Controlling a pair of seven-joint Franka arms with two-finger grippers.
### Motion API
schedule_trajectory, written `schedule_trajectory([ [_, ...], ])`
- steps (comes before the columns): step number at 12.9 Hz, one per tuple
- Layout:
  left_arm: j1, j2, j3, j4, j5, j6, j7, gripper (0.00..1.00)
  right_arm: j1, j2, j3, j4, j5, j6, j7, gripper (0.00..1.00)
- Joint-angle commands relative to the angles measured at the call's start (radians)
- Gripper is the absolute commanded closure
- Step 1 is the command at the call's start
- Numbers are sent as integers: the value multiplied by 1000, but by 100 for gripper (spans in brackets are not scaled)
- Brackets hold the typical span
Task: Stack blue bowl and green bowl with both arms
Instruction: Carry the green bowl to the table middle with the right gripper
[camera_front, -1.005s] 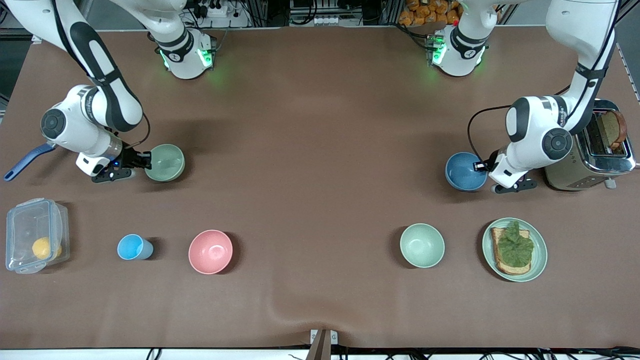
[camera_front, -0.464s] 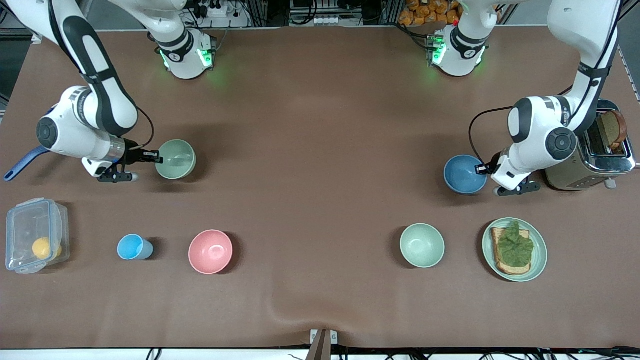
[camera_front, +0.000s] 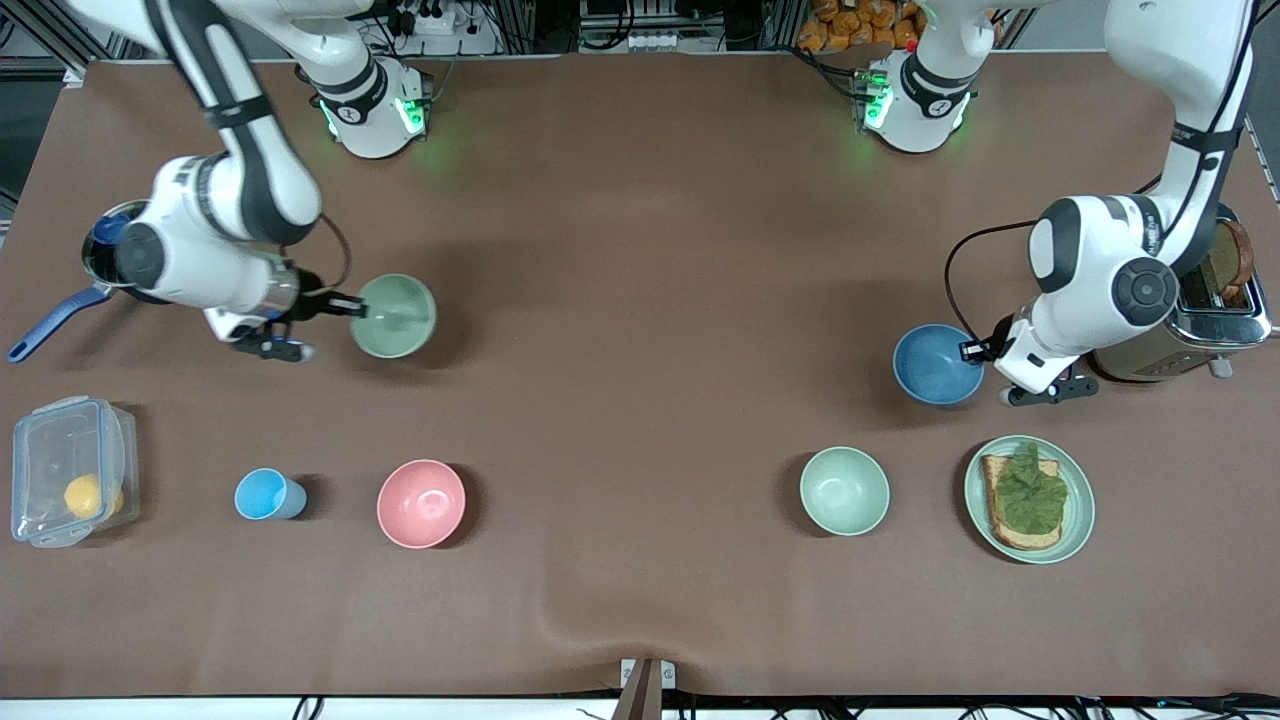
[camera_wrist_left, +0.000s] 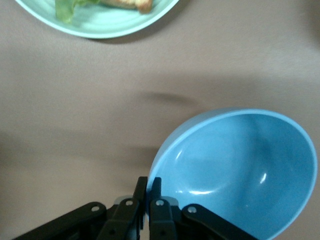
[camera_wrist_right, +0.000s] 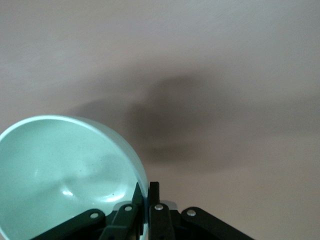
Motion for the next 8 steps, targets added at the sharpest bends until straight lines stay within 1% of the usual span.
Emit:
schedule_trajectory([
  [1,1,-32,-19,114,4,-157,-20,100,155,-10,-6,-13,40,76,244,100],
  [3,-2,-25,-42,218,4,-248,-23,100,260,-3,-4,-6,68,136,387,100],
  [4,-3,-23,-59,243,2,-276,-29,100,322,16,-6,6,100,174,453,100],
  [5,-2,-23,-77,257,-5,-285,-56,100,387,36,-6,20,132,220,517,100],
  [8,0,-20,-110,260,-15,-285,-119,100,530,94,-7,31,145,392,650,100],
])
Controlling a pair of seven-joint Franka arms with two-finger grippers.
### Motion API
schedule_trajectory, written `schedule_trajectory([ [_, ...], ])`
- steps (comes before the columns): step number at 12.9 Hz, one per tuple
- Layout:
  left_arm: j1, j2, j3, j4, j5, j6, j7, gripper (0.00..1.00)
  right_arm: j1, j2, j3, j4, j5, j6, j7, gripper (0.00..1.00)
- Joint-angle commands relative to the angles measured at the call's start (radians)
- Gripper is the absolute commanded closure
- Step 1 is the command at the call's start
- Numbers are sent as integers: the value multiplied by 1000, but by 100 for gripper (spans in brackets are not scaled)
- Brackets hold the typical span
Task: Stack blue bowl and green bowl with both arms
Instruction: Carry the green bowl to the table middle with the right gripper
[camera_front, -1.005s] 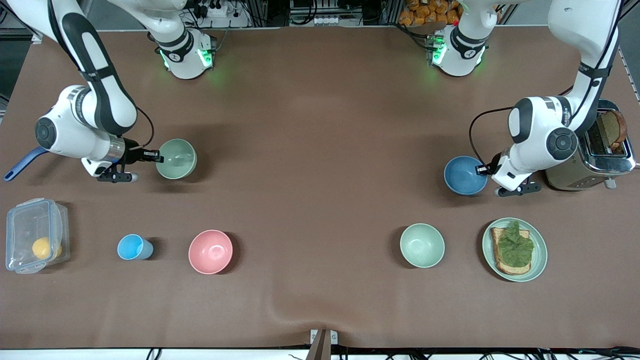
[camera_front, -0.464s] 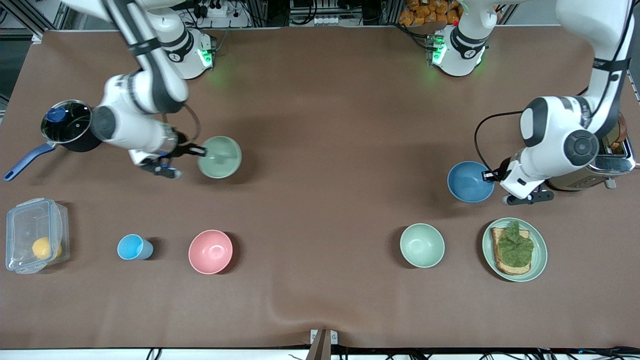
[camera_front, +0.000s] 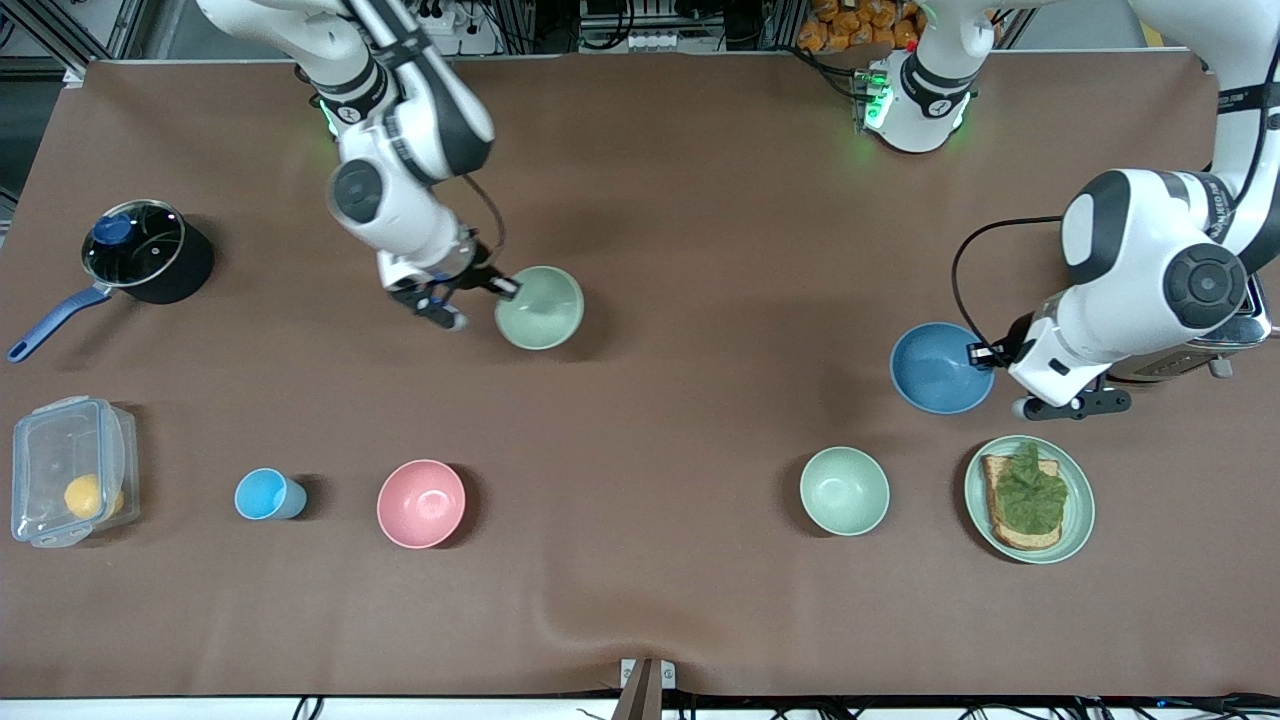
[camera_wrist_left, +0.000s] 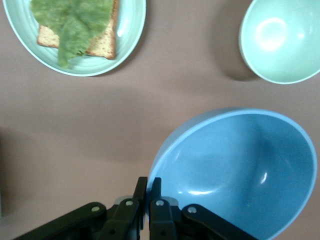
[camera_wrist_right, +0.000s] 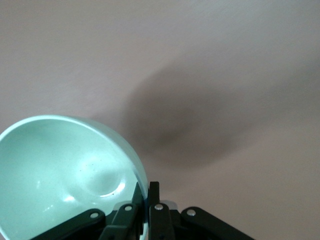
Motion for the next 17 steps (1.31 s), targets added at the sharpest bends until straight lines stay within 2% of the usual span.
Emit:
schedule_trajectory([
  [1,6,8,-16,16,-15,-21,-37,100,101,66,-13,37,33,113,109,100],
  [4,1,13,-16,17,-15,-21,-42,100,216,146,-19,100,30,193,226,100],
  [6,0,14,-18,19,-15,-21,-43,100,250,209,-19,136,28,264,272,100],
  [8,-2,16,-18,30,-15,-21,-43,100,268,238,-19,167,28,265,283,100],
  [10,-5,23,-18,43,-24,-21,-43,100,316,307,-28,215,28,294,326,100],
  [14,-2,26,-19,43,-56,-21,-40,100,353,359,-53,242,19,302,340,100],
  [17,-16,25,-18,43,-108,-21,-46,100,368,363,-70,256,19,301,343,100],
])
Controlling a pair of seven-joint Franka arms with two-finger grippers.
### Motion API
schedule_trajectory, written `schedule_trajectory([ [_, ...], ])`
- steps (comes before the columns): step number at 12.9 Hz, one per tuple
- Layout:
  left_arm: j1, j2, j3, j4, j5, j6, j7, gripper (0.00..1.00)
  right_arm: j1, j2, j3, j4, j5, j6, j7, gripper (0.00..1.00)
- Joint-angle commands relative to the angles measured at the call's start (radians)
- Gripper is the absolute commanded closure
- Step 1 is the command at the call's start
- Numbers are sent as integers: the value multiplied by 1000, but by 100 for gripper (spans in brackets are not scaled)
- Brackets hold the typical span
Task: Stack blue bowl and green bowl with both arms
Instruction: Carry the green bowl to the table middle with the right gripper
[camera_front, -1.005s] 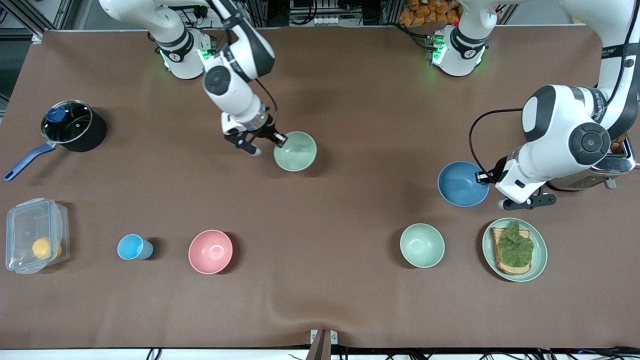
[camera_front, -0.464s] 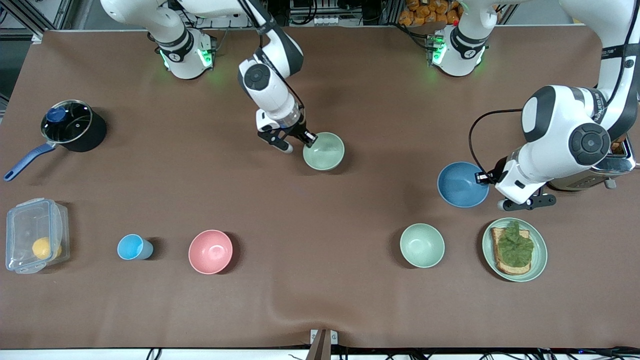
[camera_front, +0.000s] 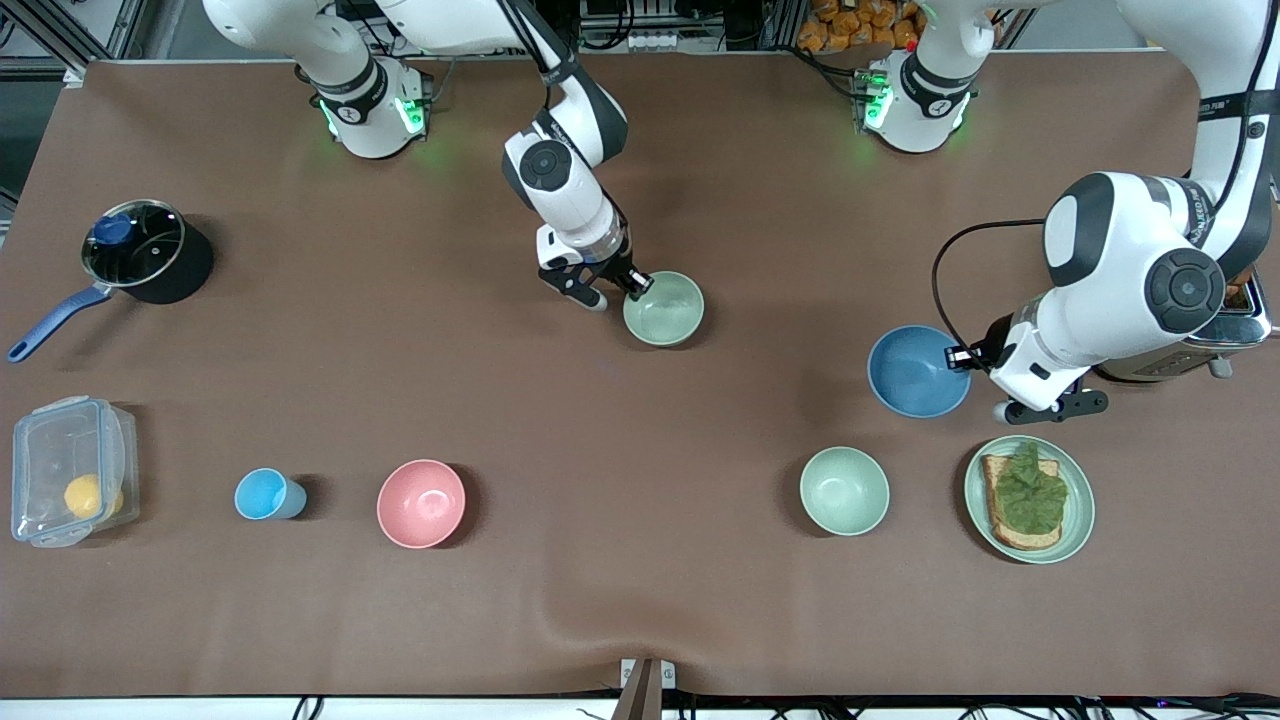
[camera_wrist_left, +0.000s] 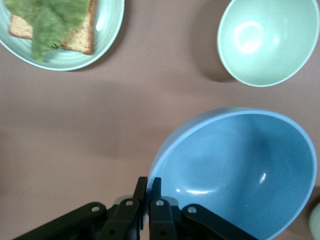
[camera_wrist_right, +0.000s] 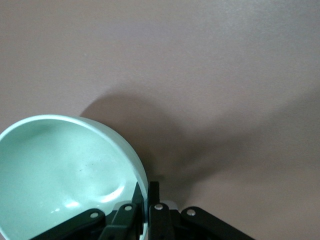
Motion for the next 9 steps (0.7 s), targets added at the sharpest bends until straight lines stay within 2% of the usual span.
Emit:
schedule_trajectory([
  [1,-13,8,-4,25,-43,-21,-32,100,23,21,-24,30,15,1,19,87],
  [2,-26,7,-4,25,-43,-21,-45,100,18,21,-24,34,17,-5,30,1],
  [6,-33,2,-26,38,-43,-21,-85,100,9,0,-26,35,18,-10,38,0],
  [9,-35,4,-69,47,-43,-21,-156,100,-32,-78,-34,44,29,-143,54,0],
])
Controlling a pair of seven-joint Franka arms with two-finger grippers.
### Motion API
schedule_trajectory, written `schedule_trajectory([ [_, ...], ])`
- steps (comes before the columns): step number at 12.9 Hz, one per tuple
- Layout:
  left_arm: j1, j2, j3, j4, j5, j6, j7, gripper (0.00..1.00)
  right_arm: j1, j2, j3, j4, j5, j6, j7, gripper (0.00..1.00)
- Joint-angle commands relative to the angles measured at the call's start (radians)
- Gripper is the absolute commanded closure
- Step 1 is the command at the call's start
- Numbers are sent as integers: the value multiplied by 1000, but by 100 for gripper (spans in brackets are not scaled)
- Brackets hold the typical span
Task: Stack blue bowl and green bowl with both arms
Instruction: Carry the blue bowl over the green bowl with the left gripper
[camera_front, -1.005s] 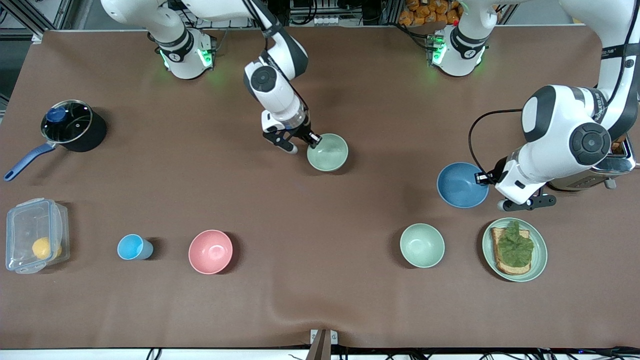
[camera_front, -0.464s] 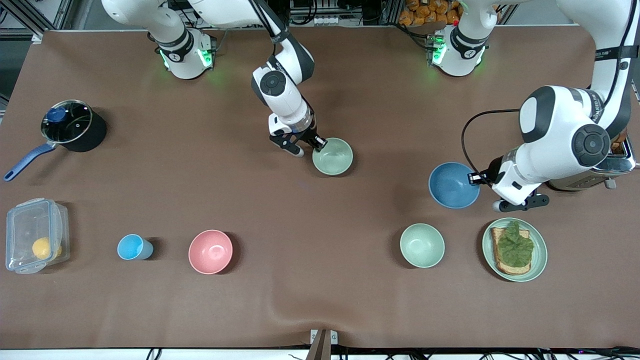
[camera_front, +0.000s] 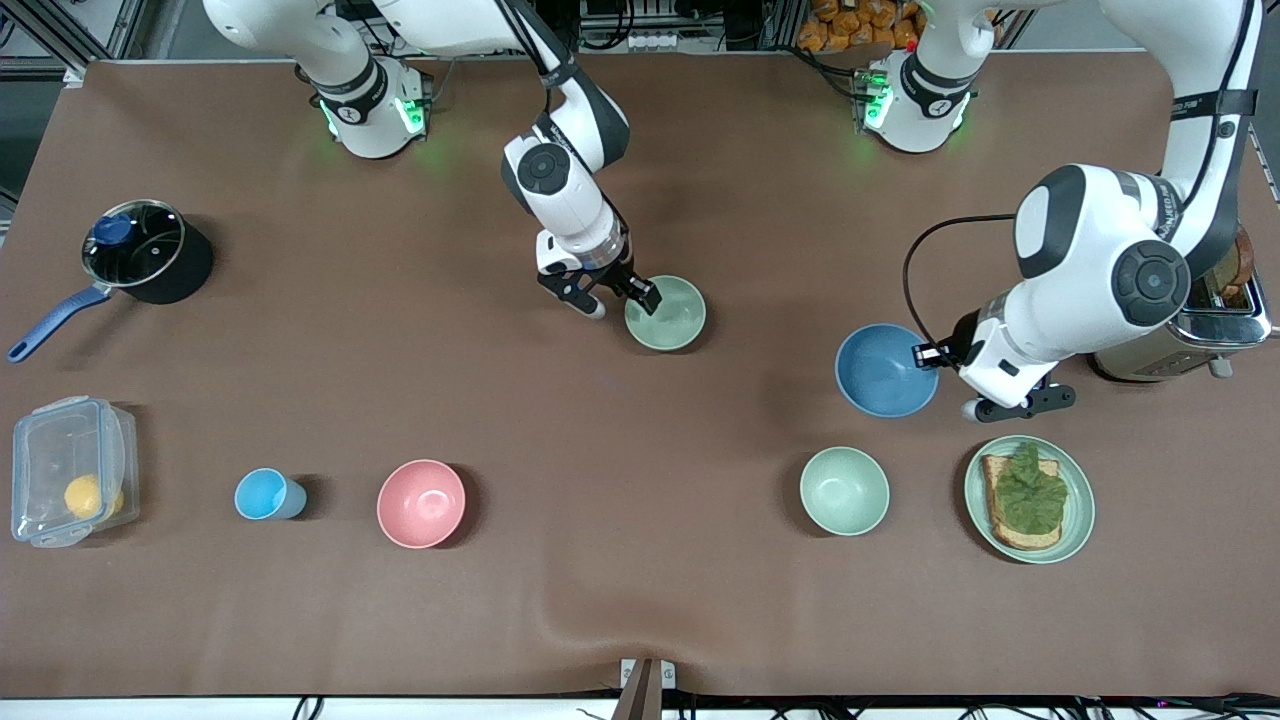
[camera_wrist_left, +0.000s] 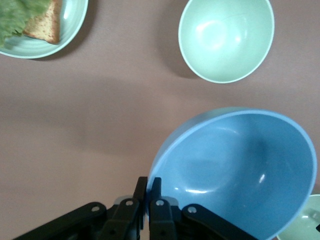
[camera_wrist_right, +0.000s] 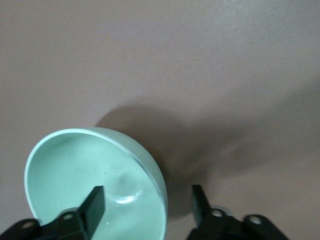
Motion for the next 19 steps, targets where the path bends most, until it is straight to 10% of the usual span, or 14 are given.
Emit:
schedule_trajectory([
  [1,1,4,-35,26,-19,-21,-60,100,-37,-73,-4,3,26,-103,56,0],
  [8,-37,11,-93,16,-21,-5,-228,100,-121,-61,-2,9,36,-217,315,0],
  [19,-204,14,-95,-102,-18,126,-480,100,-128,76,4,68,322,-137,302,0],
])
